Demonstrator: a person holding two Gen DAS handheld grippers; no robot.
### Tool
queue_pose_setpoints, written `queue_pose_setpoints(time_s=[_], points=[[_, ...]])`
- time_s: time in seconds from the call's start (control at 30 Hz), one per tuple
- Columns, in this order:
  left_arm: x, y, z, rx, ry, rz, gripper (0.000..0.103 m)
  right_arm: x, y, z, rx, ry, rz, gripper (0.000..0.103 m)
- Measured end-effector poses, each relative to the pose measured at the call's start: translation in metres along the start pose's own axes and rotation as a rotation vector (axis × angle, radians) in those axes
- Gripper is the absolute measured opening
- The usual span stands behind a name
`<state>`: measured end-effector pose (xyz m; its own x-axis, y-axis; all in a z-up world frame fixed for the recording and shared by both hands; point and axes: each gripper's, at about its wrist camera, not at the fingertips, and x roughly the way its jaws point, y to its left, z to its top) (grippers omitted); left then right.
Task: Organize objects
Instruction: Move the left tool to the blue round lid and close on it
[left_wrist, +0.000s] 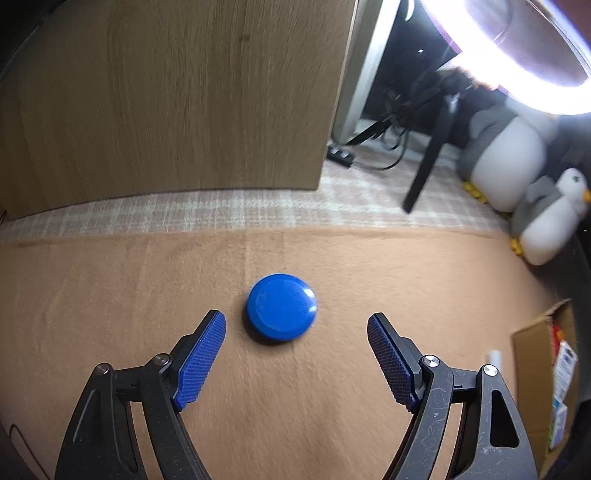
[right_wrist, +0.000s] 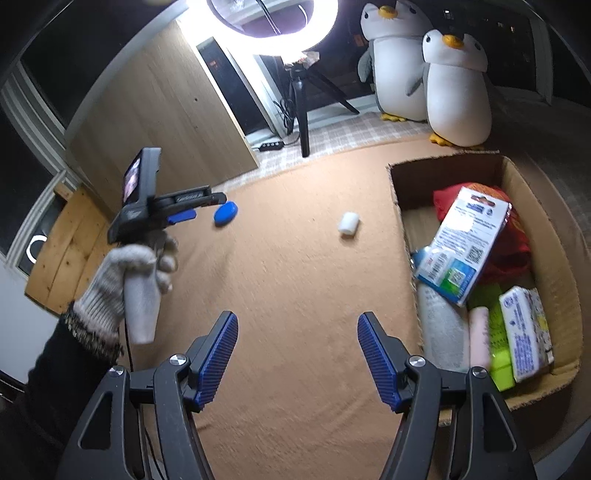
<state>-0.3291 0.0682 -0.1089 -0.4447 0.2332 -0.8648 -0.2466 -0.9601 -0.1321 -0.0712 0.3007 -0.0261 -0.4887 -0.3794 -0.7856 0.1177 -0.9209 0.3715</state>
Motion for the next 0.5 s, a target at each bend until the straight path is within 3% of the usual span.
queue_pose_setpoints(time_s=[0.3, 0.4, 0.5], points=[[0.035, 0.000, 0.002, -0.015, 0.039, 0.071, 0.081, -0.004, -0.020, -0.010, 0.035, 0.037, -0.025, 0.064], [0.042, 0.000, 0.003, -0.007, 0.050, 0.087, 0.070, -0.004, -0.023, -0.010, 0.041, 0.045, -0.027, 0.064], [0.044, 0.000, 0.004, -0.009, 0.041, 0.097, 0.066, -0.005, -0.024, -0.011, 0.041, 0.047, -0.028, 0.064]])
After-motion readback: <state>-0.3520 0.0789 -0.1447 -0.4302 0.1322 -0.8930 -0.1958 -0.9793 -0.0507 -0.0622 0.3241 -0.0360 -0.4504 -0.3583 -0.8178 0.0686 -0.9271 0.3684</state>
